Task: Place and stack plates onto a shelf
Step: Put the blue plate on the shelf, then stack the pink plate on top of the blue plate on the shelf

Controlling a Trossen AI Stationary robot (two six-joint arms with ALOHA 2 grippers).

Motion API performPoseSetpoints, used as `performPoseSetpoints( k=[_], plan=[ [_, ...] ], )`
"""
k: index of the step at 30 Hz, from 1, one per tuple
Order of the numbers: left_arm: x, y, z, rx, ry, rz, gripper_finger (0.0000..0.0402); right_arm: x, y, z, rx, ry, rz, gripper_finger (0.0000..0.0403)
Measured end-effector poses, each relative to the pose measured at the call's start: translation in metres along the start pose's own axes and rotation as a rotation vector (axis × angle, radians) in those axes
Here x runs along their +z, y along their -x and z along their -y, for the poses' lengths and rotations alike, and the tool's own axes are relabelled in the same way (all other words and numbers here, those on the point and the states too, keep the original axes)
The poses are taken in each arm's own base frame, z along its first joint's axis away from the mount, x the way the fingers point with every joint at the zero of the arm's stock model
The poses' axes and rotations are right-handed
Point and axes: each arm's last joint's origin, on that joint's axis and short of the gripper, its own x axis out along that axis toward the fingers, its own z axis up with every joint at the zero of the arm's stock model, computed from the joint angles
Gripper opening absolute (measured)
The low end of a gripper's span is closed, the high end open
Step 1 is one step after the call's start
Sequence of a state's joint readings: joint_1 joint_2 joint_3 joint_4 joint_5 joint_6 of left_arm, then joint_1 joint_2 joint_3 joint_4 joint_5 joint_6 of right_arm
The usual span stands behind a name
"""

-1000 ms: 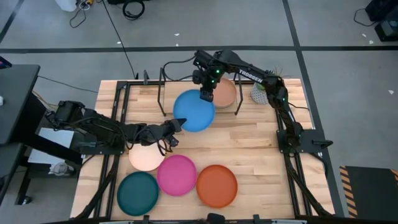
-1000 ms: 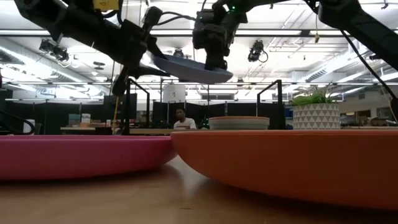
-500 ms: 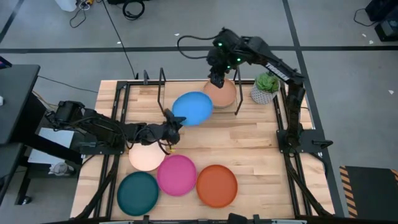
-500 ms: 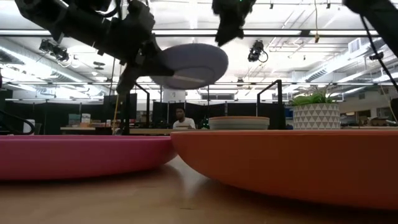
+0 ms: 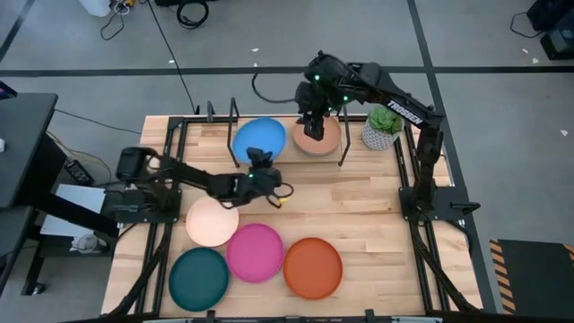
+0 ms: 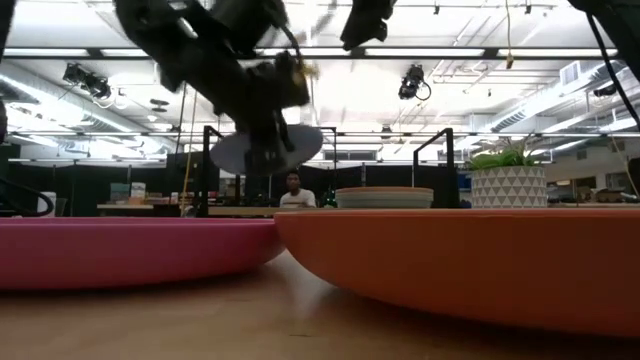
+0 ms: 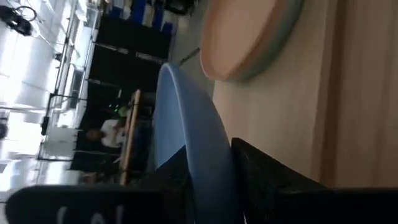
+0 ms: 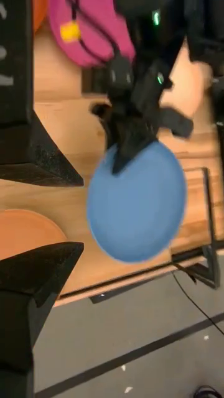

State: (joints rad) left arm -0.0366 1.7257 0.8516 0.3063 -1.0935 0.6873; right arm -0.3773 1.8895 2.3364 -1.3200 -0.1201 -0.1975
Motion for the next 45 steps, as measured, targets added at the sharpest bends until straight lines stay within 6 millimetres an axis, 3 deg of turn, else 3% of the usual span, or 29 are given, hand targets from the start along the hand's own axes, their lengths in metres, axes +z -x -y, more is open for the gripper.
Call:
performPoseSetpoints(
  k=[4, 11, 21, 35, 40, 45],
  plan=[
    [0.002, -0.016, 0.011, -0.007, -0.056, -0.033, 0.0097, 0.000, 0.003, -0.017, -0.015, 0.033, -0.018, 0.0162],
    [-0.013, -0.044, 0.020, -0.043, -0.094, -0.097, 0.0097, 0.001, 0.007, -0.036, -0.025, 0.062, -0.020, 0.0162],
    [-0.023, -0.067, 0.012, -0.158, 0.021, -0.056, 0.0100, 0.001, 0.008, -0.038, -0.045, 0.065, -0.024, 0.0162],
    [-0.008, -0.047, 0.015, -0.170, 0.006, 0.034, 0.0204, -0.003, 0.005, -0.038, -0.039, 0.064, -0.060, 0.0162],
    [0.005, -0.024, -0.002, -0.235, 0.104, 0.147, 0.0203, -0.007, 0.008, -0.041, -0.042, 0.054, -0.096, 0.0162],
    [0.009, 0.009, -0.024, -0.441, 0.265, 0.244, 0.0187, -0.009, 0.006, -0.062, -0.027, 0.088, -0.130, 0.0162]
  ],
)
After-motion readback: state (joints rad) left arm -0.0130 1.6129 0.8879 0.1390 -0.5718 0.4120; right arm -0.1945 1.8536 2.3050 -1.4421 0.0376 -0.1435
